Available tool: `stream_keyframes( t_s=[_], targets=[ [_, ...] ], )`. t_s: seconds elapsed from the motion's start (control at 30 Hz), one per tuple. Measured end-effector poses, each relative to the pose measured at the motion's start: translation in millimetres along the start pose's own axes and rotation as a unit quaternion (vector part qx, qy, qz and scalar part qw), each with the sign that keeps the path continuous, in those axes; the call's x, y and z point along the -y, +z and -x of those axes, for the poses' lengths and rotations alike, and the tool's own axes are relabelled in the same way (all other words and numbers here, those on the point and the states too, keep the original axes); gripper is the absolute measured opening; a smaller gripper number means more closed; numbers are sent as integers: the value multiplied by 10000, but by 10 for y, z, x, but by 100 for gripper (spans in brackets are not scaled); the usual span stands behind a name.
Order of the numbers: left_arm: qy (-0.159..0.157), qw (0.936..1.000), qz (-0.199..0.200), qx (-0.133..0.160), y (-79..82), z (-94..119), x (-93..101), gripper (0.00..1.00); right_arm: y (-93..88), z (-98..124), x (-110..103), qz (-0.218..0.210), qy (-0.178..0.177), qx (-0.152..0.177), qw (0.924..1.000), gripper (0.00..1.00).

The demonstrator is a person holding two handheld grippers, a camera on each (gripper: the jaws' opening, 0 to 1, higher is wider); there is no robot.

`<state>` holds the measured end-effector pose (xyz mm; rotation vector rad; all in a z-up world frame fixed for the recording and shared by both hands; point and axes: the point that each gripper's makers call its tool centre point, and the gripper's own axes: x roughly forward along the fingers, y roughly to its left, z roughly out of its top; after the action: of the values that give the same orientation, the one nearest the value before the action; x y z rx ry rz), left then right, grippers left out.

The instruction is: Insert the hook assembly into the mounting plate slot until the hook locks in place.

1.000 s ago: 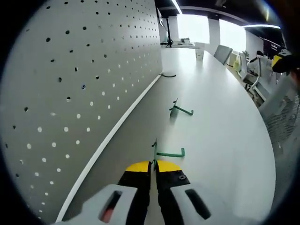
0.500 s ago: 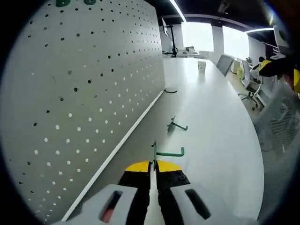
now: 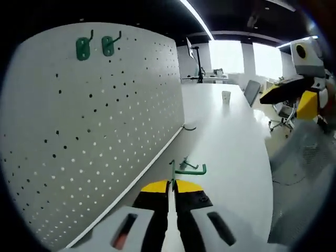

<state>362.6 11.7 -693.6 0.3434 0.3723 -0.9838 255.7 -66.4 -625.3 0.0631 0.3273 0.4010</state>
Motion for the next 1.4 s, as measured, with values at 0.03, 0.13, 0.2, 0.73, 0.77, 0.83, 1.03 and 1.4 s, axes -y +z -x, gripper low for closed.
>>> stream_keyframes(
  t_s=[0.03,0.13,0.2,0.73,0.77,0.83,1.03,1.4],
  targets=[
    [27,9999,43,89,48,52,20,4,18,2,-13,15,38,20,10000,44],
    [109,9995,116,276,153,189,74,4,61,5,-47,50,122,62,9999,44],
    [158,9989,177,402,221,286,108,4,89,7,-73,77,190,92,9997,44],
    [604,9888,396,1307,698,907,247,4,456,27,-394,243,741,455,9959,43],
    [633,9875,450,1368,717,947,258,4,493,24,-424,229,787,493,9954,43],
    [672,9851,560,1483,742,1010,276,4,563,29,-478,211,855,582,9944,42],
    [686,9791,714,1774,858,1222,400,4,798,81,-668,-17,1190,997,9879,33],
    [650,9703,849,2169,1069,1456,535,4,990,151,-884,-194,1494,1383,9789,21]
  ],
)
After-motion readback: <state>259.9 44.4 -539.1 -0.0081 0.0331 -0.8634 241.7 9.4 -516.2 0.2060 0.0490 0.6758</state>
